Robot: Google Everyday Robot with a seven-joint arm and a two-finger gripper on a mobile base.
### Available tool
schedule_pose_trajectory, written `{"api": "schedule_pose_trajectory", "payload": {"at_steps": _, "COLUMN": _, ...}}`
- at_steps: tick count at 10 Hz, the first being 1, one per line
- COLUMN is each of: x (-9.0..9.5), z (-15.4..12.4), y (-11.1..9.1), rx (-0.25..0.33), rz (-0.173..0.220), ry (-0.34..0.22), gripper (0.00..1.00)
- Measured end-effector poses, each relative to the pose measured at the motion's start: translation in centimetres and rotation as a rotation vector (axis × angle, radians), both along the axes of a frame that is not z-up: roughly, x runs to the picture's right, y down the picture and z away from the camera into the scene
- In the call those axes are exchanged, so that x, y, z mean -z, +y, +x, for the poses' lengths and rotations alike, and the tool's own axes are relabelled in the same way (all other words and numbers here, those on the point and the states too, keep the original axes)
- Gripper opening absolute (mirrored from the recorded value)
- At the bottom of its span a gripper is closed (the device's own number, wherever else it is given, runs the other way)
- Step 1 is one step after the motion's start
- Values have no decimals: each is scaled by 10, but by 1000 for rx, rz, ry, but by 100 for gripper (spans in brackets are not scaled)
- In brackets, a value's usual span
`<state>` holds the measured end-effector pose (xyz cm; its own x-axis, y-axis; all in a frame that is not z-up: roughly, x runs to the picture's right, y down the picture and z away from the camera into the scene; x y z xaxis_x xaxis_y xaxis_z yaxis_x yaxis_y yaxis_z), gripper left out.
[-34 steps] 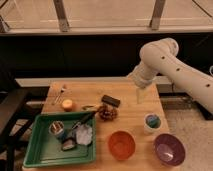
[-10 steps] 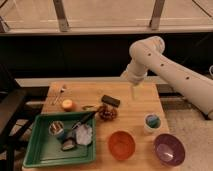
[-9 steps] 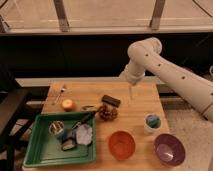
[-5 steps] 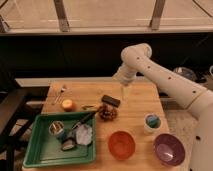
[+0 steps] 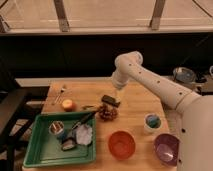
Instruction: Place eraser in red bowl
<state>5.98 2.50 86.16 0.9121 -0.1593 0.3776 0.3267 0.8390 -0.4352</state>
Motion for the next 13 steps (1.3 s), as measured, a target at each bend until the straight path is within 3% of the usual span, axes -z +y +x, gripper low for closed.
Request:
{"api": "schedule_pose_trajectory", "payload": {"at_steps": 7, "x": -69, "z": 19, "y": 33, "rx": -22, "rz": -46, "ry": 44, "gripper": 80}}
{"api": "schedule_pose_trajectory", "payload": {"at_steps": 9, "x": -83, "z": 22, "y": 42, "rx": -75, "rz": -94, "ry": 29, "gripper": 79}}
{"api": "schedule_pose_trajectory", "payload": {"at_steps": 10, "x": -89, "z": 23, "y": 50, "rx": -95, "rz": -127, "ry": 17, "gripper": 70}}
{"api": "schedule_pose_trajectory", "payload": {"at_steps": 13, "x": -94, "z": 23, "y": 56, "rx": -134, "rz": -165, "ry": -6, "gripper": 42}}
